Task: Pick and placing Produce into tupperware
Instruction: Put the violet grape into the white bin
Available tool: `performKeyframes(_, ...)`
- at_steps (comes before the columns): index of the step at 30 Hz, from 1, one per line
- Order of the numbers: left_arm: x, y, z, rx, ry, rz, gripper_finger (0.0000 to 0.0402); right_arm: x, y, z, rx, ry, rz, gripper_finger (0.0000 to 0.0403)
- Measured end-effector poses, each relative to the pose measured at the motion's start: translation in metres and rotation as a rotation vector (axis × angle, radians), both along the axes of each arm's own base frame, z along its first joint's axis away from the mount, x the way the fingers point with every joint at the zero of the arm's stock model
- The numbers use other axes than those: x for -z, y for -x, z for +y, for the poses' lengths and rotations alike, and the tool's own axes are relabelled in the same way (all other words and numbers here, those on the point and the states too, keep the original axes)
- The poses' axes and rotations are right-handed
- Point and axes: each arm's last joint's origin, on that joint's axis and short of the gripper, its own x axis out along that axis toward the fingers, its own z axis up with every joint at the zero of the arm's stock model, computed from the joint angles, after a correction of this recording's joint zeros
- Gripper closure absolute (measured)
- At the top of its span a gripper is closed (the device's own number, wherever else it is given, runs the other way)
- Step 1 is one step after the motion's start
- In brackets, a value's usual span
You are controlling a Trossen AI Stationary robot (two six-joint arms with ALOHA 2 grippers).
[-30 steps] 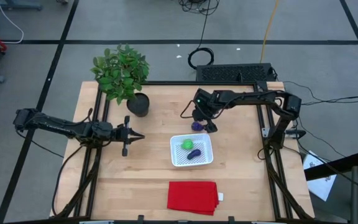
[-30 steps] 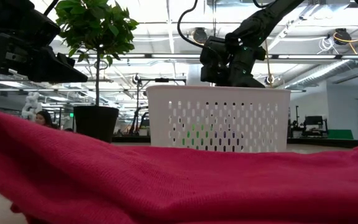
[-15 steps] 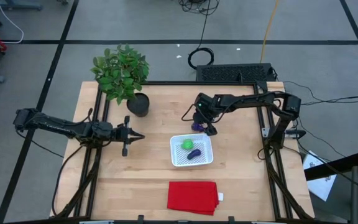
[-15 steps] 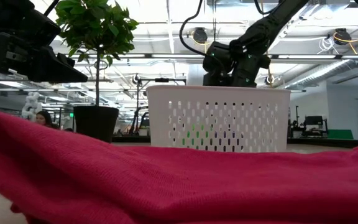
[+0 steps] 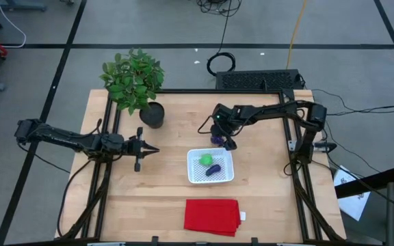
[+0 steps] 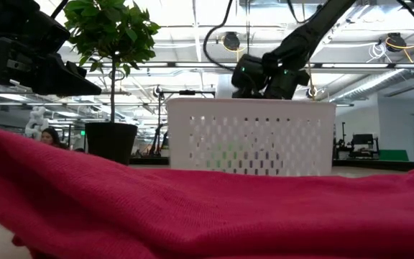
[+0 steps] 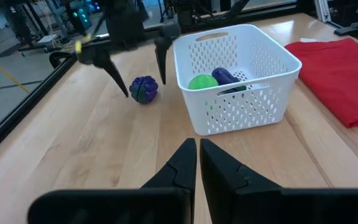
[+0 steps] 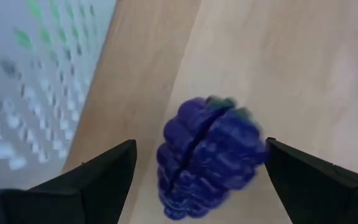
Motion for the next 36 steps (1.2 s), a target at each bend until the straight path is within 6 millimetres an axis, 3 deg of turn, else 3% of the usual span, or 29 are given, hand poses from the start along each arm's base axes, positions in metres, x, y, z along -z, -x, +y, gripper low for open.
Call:
performKeyframes(4, 0.000, 0.000, 0.000, 0.000, 0.000, 0.000, 0.0376, 0.012, -0.001, -0.001, 0.001, -0.013, 0.034, 0.0062)
performKeyframes(11, 0.000, 0.000, 0.000, 0.000, 0.000, 0.002, 0.0376, 0.015, -0.002, -0.001, -0.012, 0.004, 0.041, 0.0074)
performKeyframes(20, 0.000, 0.000, 0.000, 0.000, 0.000, 0.002, 0.0376, 0.014, -0.001, -0.001, -0.029, 0.027, 0.042, 0.0168)
performKeyframes(26, 0.000, 0.000, 0.000, 0.000, 0.002, 0.001, 0.0376, 0.003, 0.003, -0.002, -0.038, 0.094, 0.059, 0.0230)
performKeyframes(36, 0.000, 0.000, 0.000, -0.001, 0.004, 0.000, 0.0376, -0.030, 0.008, 0.000, -0.008, 0.121, -0.026, 0.0242)
